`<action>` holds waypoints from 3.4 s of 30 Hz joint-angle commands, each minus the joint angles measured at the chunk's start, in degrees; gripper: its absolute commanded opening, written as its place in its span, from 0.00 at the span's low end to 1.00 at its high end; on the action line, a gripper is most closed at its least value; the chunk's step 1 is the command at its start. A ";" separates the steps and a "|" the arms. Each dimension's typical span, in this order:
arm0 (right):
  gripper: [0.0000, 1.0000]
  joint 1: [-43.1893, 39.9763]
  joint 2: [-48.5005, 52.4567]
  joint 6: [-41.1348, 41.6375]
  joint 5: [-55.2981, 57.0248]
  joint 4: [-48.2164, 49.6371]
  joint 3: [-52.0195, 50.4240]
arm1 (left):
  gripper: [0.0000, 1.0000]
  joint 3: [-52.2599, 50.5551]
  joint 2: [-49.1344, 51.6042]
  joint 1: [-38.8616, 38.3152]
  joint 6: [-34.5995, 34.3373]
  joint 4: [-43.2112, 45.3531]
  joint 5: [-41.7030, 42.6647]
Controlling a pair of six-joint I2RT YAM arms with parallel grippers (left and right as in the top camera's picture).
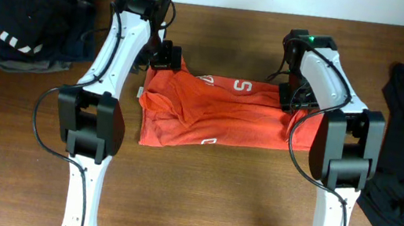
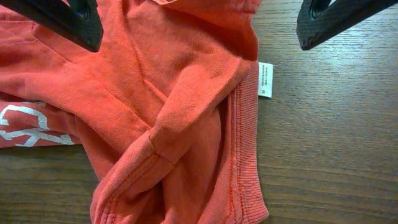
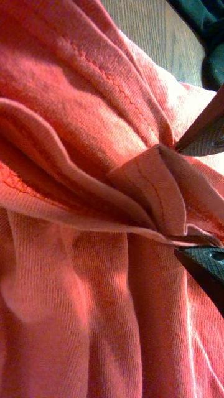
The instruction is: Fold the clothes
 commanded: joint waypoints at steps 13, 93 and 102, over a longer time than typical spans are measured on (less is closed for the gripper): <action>0.61 -13.90 0.68 -6.16 -20.70 -2.99 15.41 | 0.99 -0.28 -0.92 -0.11 0.87 0.17 0.57; 0.99 -12.33 -2.89 -14.34 -16.98 -11.58 19.28 | 0.99 -0.28 -0.92 -0.11 0.87 0.09 0.57; 0.98 -22.40 -2.80 -35.39 -41.81 -10.08 8.31 | 0.99 -0.28 -0.92 -0.11 0.87 0.59 0.59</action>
